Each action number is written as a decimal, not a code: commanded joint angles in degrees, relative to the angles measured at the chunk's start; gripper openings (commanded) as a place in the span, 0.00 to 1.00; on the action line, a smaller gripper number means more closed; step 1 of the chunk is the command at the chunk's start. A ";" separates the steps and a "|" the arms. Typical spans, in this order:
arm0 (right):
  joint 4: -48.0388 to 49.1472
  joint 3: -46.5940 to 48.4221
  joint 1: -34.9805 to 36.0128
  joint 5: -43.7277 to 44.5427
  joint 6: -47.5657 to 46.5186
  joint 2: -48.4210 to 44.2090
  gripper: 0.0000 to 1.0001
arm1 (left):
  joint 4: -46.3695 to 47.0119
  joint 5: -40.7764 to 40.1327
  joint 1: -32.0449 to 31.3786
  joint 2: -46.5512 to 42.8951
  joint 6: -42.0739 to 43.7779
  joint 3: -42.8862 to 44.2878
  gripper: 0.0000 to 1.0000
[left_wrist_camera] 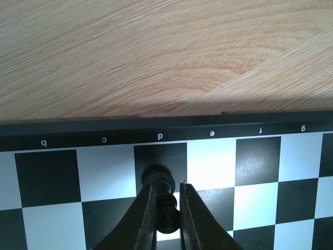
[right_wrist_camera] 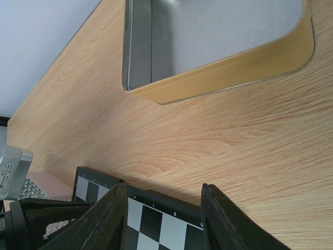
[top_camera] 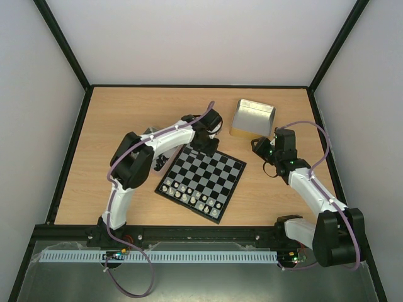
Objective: Set up the chess pieces on the board
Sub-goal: Place the chess piece on the chessboard, then pick up the chess piece from the storage box.
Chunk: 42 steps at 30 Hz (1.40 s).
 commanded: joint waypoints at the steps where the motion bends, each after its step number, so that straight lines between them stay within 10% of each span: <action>1: 0.86 -0.58 -0.06 0.97 -0.20 -0.11 0.39 | -0.82 0.58 -0.61 3.44 0.34 0.88 0.09; 7: 0.52 -0.82 -0.06 1.08 -0.29 -0.50 0.39 | -0.66 -0.50 -0.61 4.39 -0.13 1.84 0.13; 20: -0.88 -0.09 -0.05 0.58 -0.17 -2.51 0.40 | -0.14 -2.46 2.88 -8.26 -1.69 2.27 0.58; 30: 0.00 0.21 -0.03 -0.06 0.06 -1.67 0.41 | 6.97 -9.35 13.25 -26.39 -8.56 -20.33 0.56; 42: 2.37 1.33 0.83 -0.77 0.40 3.88 0.40 | 7.47 -7.92 23.48 -31.01 -9.73 -34.52 0.31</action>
